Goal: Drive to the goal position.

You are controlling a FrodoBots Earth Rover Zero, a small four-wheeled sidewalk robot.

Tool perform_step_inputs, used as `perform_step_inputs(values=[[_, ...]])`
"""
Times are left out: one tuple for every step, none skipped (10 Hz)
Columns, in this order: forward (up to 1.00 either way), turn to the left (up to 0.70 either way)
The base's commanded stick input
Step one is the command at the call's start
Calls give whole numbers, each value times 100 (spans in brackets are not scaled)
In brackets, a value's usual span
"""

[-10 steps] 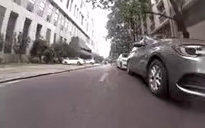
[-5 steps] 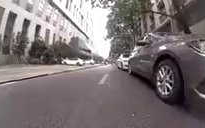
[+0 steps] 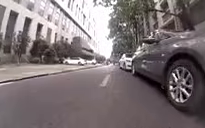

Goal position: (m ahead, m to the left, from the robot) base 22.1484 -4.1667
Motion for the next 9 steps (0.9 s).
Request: perform_step_inputs(values=[[70, 0], [70, 0], [70, 0], [70, 0], [70, 0], [70, 0], [70, 0], [70, 0], [70, 0]])
